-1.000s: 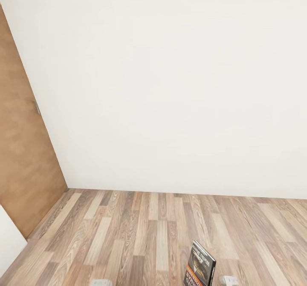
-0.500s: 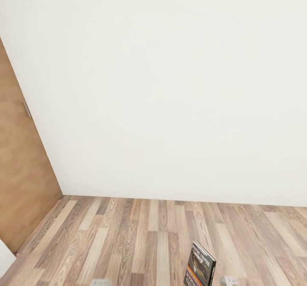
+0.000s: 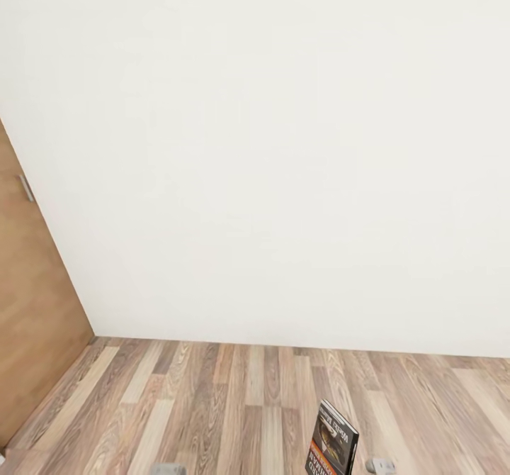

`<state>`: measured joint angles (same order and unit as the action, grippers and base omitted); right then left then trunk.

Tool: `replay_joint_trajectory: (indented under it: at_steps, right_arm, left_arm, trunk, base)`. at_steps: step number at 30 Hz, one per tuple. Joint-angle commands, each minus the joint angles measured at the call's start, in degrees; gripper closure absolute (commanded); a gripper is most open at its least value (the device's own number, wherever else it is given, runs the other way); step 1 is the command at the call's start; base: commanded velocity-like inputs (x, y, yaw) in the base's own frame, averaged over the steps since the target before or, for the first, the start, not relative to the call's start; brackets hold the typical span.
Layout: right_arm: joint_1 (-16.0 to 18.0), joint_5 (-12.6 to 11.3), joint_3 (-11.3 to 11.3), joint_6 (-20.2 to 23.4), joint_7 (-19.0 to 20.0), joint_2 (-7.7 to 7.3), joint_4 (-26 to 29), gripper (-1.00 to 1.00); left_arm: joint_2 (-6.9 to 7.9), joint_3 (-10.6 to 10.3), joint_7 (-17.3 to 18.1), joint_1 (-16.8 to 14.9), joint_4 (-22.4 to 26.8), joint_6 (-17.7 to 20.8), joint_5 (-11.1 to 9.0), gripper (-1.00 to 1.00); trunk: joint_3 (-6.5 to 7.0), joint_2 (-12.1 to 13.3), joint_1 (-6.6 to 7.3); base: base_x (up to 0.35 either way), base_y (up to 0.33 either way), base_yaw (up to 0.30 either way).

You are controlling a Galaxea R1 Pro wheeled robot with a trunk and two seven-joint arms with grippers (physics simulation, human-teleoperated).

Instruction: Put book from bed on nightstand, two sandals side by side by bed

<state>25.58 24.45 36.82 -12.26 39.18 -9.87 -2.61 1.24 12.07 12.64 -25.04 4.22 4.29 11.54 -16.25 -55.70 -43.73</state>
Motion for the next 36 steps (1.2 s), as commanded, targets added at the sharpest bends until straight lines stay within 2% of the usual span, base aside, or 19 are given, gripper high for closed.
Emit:
replay_joint_trajectory:
  at_steps: [1, 14, 36]
  right_arm:
    - [0.08, 0.51, 0.65, -0.4, 0.02, -0.06, -0.2, 1.0]
    - [0.08, 0.51, 0.63, -0.4, 0.07, -0.06, -0.2, 1.0]
    - [0.08, 0.51, 0.62, -0.4, 0.11, -0.06, -0.2, 1.0]
  left_arm:
    - [-0.01, 0.5, 0.28, 0.01, 0.12, 0.37, 0.51, -1.0]
    - [-0.01, 0.5, 0.28, 0.02, 0.11, 0.37, 0.51, -1.0]
    - [-0.01, 0.5, 0.28, 0.03, 0.12, 0.37, 0.51, -1.0]
  trunk:
    - [-0.07, -0.05, -0.04]
    - [-0.07, -0.05, -0.04]
    - [-0.02, -0.05, -0.04]
  base:
    - [0.312, 0.0, 0.0]
    - [0.284, 0.0, -0.007]
    - [0.014, 0.0, -0.161]
